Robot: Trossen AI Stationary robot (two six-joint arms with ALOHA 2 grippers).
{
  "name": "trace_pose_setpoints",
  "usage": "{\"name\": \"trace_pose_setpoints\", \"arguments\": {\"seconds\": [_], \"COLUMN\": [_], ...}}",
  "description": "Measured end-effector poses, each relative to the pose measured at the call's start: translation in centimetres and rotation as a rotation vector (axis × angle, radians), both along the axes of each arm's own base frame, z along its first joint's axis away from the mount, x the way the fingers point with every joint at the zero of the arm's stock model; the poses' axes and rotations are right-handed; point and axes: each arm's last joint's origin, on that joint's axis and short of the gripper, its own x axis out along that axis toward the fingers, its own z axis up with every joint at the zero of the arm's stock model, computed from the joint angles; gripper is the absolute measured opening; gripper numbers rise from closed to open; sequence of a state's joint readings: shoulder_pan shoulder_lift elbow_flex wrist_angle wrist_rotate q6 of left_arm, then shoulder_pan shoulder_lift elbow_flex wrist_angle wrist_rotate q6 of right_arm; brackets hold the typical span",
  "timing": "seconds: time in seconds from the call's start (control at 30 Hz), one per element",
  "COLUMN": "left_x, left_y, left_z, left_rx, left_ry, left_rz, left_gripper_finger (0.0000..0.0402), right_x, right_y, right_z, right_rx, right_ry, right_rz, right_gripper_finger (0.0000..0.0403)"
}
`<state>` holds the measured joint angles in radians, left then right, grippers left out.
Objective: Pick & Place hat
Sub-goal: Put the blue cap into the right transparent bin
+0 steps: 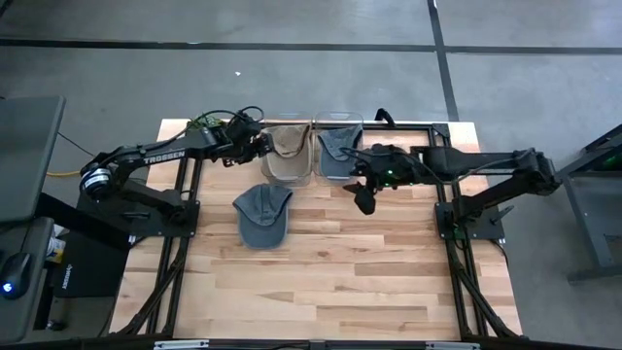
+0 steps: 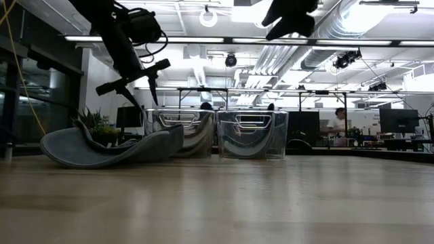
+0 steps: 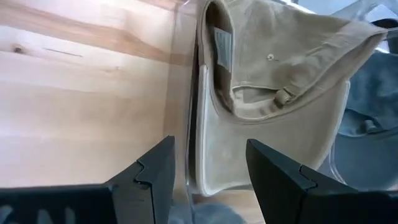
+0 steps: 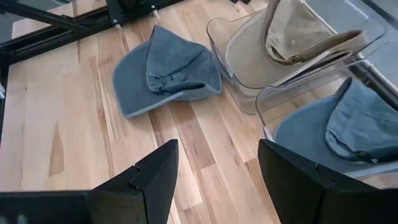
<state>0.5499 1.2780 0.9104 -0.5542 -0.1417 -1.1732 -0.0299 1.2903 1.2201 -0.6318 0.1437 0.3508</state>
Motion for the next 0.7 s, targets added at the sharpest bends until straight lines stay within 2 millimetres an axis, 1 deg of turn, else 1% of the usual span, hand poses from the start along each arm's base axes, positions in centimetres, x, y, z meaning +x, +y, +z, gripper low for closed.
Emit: {"name": "trace_pose_setpoints", "arguments": {"seconds": [0.2,0.33,0.53,0.63,0.7], "left_x": [-1.4,-3.2,-5.9,-6.8,-7.0], "left_y": [-0.9,-2.0,-4.7,-6.1,-6.8], "left_z": [1.7,3.0,4.5,4.9,5.0], "left_rx": [0.027,0.025,0.015,-0.001,-0.013], "left_ry": [-0.024,-0.033,-0.032,-0.04,-0.054], "left_rz": [-0.014,-0.011,0.011,0.021,0.024], "left_gripper_finger": [0.0175,0.0175,0.0174,0.0174,0.0174], "right_x": [1.5,1.8,1.8,1.8,1.8], "right_y": [-0.4,-0.4,-0.3,-0.3,-0.3], "right_z": [-1.1,-1.4,-1.3,-1.3,-1.3], "right_rx": [0.032,0.034,0.032,0.026,0.029], "right_ry": [0.017,0.021,0.01,0.011,0.011], "right_rz": [0.02,0.024,0.029,0.036,0.045], "right_gripper_finger": [0.0216,0.0216,0.0216,0.0216,0.0216]}}
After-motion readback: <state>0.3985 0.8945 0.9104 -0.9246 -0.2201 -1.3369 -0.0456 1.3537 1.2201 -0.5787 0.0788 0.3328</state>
